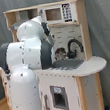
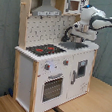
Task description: Play with the kitchen
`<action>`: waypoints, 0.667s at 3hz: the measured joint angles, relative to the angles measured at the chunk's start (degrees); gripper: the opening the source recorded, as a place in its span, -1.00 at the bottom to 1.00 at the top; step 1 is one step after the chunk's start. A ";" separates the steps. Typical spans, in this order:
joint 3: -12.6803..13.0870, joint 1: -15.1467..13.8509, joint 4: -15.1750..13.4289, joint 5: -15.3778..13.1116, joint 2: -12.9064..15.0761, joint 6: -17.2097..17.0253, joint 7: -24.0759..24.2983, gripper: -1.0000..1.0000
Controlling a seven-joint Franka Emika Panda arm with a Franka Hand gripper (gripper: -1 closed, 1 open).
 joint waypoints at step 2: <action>-5.44 0.01 -2.71 0.65 -2.78 4.21 -8.54 -1.00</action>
